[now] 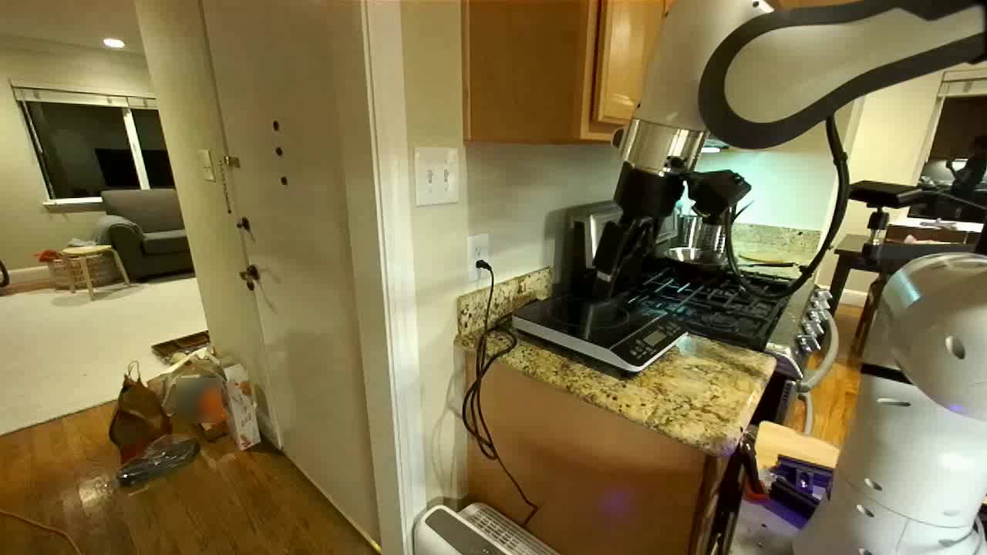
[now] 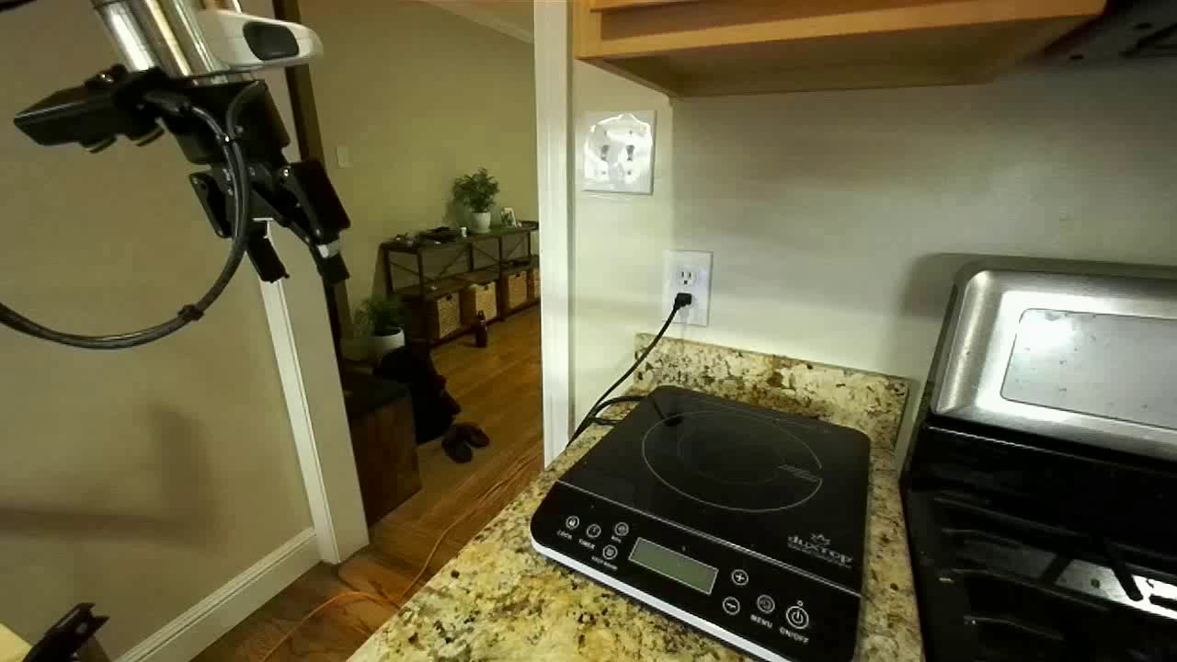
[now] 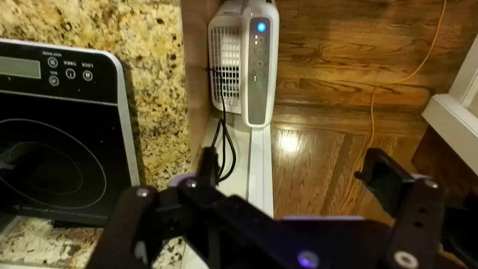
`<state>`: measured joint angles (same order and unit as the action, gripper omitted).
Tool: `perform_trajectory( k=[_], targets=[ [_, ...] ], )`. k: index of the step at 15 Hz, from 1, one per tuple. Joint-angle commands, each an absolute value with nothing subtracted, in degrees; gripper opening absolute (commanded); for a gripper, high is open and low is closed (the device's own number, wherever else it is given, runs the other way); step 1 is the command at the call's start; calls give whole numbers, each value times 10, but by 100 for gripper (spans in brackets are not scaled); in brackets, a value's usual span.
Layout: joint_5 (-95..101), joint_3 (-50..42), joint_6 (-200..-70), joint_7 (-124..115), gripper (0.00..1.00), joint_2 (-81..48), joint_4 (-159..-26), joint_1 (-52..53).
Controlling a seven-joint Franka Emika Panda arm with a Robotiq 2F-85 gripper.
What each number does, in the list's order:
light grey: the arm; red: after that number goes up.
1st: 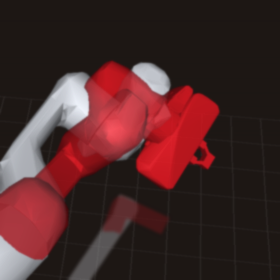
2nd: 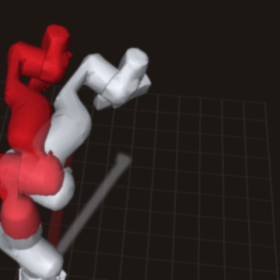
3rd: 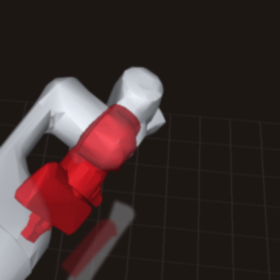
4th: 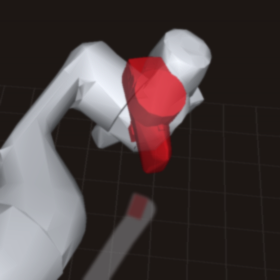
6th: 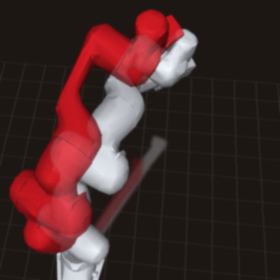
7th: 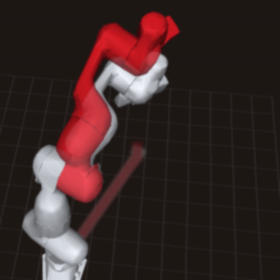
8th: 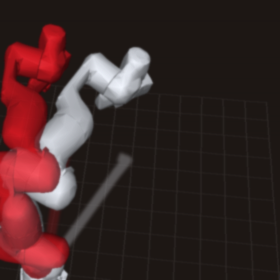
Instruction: Turn off the switch on the left
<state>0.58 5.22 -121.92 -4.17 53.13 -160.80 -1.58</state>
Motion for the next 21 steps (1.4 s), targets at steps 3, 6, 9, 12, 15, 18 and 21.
perform_trajectory(
  k=[3, 6, 9, 12, 15, 18, 21],
  targets=[
    [11, 47, -1212, -46, 100, 522, -1636, -10],
    [11, 47, -1212, -46, 100, 518, -1636, -10],
    [11, 47, -1212, -46, 100, 518, -1636, -10],
    [11, 47, -1212, -46, 100, 518, -1636, -10],
    [12, 48, -1209, -53, 100, 503, -1618, -16],
    [14, 51, -1214, -72, 100, 453, -1573, -30],
    [16, 51, -1219, -99, 100, 392, -1524, -47]
  ],
)
